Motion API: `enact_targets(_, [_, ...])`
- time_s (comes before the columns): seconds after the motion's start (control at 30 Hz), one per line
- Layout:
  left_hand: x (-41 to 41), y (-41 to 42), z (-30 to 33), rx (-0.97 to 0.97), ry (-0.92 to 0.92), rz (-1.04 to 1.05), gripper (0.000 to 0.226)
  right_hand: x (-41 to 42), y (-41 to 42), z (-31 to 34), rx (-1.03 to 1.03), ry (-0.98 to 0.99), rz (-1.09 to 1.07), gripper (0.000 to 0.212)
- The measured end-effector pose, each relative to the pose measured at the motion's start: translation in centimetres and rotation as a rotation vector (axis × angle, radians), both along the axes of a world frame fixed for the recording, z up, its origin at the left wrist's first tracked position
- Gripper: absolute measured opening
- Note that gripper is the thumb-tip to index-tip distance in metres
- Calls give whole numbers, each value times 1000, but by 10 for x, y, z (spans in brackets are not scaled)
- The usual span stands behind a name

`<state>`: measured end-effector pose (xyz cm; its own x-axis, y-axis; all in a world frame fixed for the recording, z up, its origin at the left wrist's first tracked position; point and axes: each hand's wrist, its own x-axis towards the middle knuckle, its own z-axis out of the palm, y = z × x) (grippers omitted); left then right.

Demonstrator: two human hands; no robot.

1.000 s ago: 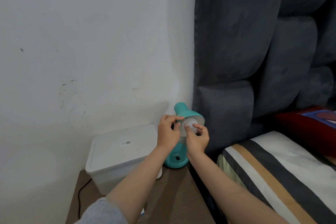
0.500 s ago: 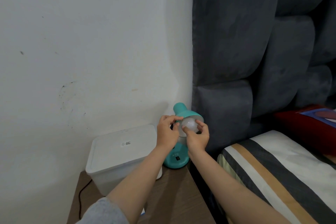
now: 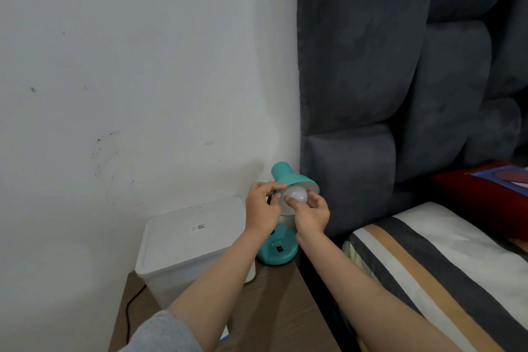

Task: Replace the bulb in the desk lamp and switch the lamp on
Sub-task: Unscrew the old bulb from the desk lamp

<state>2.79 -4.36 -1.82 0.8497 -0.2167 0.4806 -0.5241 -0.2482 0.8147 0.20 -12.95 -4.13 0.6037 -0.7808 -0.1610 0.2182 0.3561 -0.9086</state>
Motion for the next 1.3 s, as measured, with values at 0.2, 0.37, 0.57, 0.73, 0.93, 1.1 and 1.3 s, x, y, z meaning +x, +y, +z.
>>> enact_targets(0.2, [0,1,0,-11,13,7,34,-1,0,1,-55,-15,3,55])
enact_targets(0.37, [-1,0,1,-24,20,6,37,-1,2,2,-41,-33,6,57])
enact_targets(0.57, [-1,0,0,-17,16,7,37,-1,1,2,-5,-34,0,54])
enact_targets(0.73, [0,-2,1,-21,10,5,38,-1,1,7,105,-50,10,32])
enact_targets(0.93, [0,-3,1,-20,10,-1,37,0,-4,6,193,-67,16,56])
enact_targets(1.1, [0,-1,0,-15,23,8,31,-3,-3,7,176,-30,30,60])
enact_targets(1.3, [0,-1,1,-17,22,15,32,-2,3,4,118,-29,59,52])
